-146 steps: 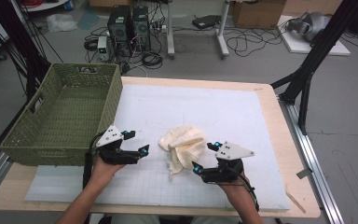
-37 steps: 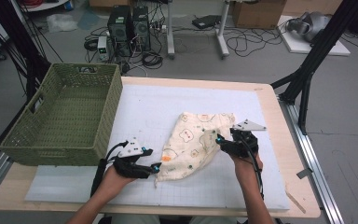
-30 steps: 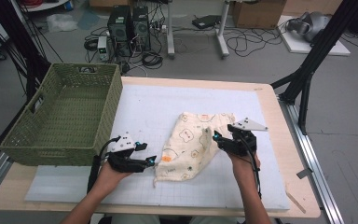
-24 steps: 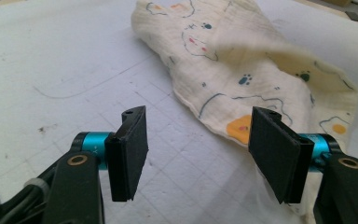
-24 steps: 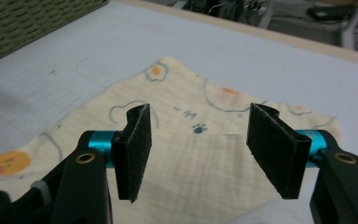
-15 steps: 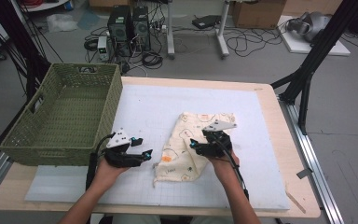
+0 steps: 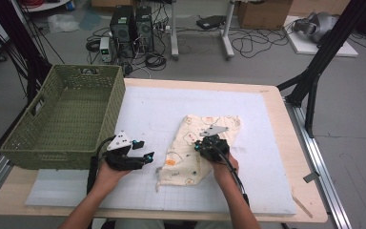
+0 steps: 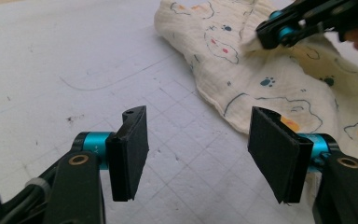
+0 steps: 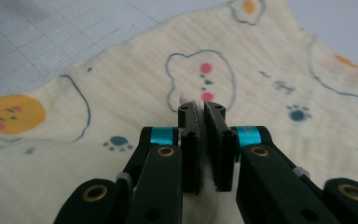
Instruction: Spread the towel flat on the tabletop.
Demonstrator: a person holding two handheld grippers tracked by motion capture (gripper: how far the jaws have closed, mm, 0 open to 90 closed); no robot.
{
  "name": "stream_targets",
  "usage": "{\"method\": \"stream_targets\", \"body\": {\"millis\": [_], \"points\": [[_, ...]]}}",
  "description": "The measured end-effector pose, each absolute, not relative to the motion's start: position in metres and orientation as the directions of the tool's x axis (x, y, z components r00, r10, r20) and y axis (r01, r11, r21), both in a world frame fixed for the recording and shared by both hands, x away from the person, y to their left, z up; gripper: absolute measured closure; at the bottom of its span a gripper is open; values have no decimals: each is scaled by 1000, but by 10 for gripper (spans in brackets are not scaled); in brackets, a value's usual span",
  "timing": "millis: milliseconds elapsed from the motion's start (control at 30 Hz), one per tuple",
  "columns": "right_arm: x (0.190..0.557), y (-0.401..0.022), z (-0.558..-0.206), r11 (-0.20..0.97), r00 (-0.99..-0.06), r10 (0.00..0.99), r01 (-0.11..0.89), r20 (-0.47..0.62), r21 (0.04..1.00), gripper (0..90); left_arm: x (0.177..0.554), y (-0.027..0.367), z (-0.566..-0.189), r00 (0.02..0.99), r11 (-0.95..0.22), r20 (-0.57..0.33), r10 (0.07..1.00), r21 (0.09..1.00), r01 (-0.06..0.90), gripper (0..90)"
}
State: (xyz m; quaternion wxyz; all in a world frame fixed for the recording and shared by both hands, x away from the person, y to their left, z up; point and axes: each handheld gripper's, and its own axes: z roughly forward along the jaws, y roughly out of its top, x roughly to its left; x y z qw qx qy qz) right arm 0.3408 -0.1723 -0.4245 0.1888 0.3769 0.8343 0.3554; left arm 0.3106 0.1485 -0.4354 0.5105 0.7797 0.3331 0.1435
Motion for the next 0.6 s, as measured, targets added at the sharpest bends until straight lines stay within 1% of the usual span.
{"method": "stream_targets", "body": {"millis": [200,400,600], "points": [[321,-214,-411,403,-584,810,489,-53,774,849,313,148,-436,728,-240,-122,675,896,373,385],[294,-254,-412,384,-534,843,510,-67,769,847,317,147,-436,713,-218,-136,688,899,381,385],[267,-285,-416,367,-477,875,541,-84,757,844,323,143,-433,707,-213,-137,694,899,383,388]]}}
